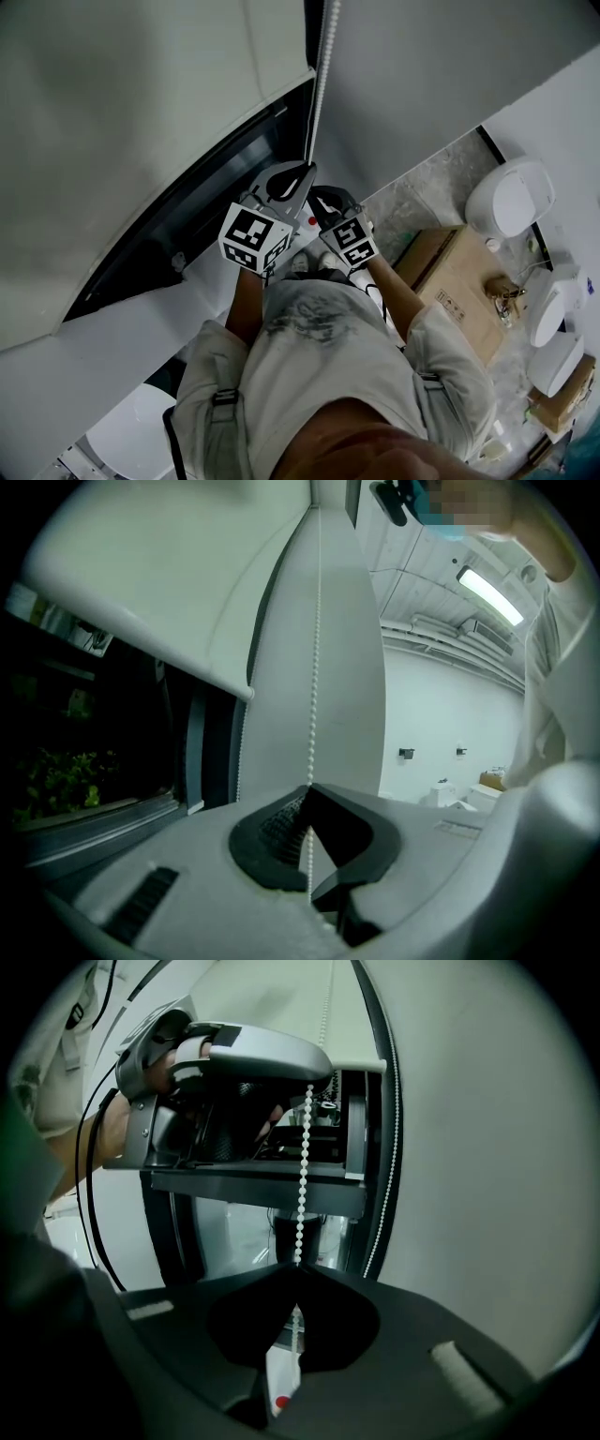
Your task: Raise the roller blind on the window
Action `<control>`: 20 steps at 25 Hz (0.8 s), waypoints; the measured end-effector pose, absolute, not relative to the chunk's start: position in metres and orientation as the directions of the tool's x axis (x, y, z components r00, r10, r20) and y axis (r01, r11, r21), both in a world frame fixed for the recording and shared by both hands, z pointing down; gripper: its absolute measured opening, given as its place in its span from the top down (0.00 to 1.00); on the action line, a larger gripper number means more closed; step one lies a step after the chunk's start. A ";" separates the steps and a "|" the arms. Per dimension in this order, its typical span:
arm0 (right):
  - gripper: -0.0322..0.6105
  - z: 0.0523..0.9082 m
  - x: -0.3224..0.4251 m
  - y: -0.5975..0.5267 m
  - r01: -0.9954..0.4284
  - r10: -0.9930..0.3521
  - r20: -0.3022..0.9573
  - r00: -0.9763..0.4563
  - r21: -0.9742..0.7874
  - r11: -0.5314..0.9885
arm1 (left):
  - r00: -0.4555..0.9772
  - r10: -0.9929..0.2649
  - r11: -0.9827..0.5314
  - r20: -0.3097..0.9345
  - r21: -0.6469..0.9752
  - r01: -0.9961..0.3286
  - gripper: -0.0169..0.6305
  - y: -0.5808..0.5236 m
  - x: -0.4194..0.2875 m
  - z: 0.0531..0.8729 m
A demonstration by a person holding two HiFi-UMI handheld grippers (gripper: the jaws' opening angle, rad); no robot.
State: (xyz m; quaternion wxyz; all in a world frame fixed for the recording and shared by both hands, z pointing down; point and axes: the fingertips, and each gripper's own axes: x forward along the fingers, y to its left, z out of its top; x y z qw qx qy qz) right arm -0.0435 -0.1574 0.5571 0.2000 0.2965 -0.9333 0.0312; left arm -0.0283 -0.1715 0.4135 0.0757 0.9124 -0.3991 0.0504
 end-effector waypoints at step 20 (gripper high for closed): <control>0.85 0.417 -0.028 -0.149 -0.552 -0.556 0.133 -0.820 0.073 0.831 | 0.668 -0.730 -0.663 0.143 0.087 -0.743 0.96 -0.165 -0.033 0.413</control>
